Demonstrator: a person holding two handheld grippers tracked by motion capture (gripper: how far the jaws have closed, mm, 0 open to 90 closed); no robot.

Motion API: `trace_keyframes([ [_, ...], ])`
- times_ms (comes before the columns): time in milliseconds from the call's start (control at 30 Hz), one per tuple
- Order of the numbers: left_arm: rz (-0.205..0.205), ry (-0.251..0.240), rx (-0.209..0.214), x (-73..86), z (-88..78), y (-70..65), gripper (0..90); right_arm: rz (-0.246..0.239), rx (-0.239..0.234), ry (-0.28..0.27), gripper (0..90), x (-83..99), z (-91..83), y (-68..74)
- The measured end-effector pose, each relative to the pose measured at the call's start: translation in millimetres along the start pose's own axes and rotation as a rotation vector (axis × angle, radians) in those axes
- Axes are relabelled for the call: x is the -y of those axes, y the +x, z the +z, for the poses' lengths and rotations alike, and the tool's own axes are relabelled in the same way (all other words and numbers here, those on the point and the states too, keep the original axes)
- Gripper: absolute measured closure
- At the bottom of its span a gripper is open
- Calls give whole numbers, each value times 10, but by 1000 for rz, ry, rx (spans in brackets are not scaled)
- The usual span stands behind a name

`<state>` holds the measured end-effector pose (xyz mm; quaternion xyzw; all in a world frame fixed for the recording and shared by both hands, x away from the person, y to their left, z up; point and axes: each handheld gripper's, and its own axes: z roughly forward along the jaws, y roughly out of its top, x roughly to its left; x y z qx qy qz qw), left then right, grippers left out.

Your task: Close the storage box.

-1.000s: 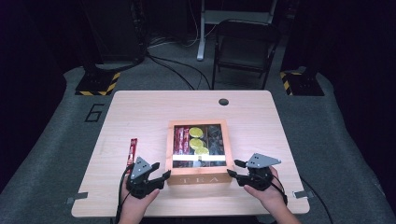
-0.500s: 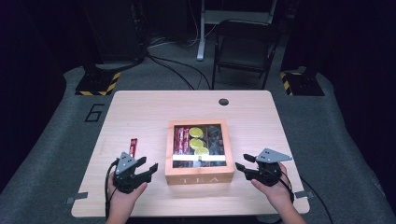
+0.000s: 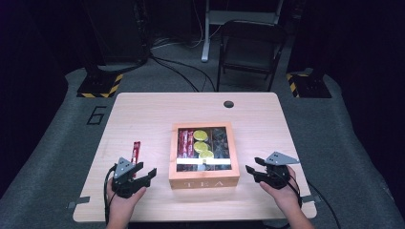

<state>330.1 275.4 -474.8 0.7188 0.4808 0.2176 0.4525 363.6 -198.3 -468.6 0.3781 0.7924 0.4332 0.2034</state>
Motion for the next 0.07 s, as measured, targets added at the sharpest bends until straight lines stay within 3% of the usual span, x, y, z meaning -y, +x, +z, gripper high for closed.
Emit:
trace_keyframes([
  [67,-6,-5,8,4,15,2,333,-9,20,17,459,37,31,-18],
])
